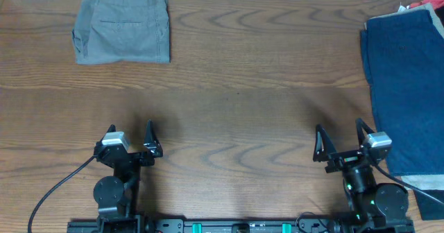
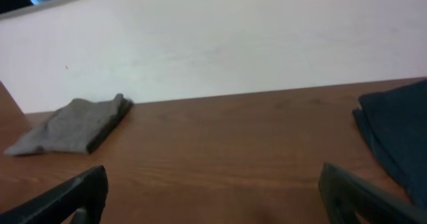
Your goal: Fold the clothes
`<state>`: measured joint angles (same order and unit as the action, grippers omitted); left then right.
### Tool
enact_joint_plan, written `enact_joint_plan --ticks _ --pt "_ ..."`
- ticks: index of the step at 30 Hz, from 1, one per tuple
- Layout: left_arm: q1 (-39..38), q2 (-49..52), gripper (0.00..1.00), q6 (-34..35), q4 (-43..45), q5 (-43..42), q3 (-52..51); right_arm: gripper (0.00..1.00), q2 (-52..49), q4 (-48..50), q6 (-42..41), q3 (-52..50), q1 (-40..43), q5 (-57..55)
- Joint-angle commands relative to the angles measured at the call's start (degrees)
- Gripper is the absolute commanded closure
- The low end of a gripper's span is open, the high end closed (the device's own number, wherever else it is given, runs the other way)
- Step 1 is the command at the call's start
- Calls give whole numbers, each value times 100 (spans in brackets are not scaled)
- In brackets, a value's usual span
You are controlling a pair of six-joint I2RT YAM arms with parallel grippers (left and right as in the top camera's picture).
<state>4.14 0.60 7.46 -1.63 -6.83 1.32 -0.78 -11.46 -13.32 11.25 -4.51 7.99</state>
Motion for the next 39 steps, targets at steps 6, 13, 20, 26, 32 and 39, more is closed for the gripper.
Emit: enact_joint_plan --ticks 6,13,20,26,32,39 --pt "31 -37 2 -37 -175 2 -109 1 48 664 98 -796 201 87" --pt "31 -37 2 -37 -175 2 -109 1 48 813 127 -1099 629 81" --pt "31 -37 2 -37 -175 2 -109 1 48 782 575 -1095 907 -111" --pt "31 -37 2 -37 -175 2 -109 1 50 782 1578 -1095 905 -111" --pt "31 -37 2 -37 -175 2 -109 1 50 780 1423 -1095 905 -103" --pt "31 -37 2 -37 -175 2 -109 1 50 782 1054 -1095 907 -103"
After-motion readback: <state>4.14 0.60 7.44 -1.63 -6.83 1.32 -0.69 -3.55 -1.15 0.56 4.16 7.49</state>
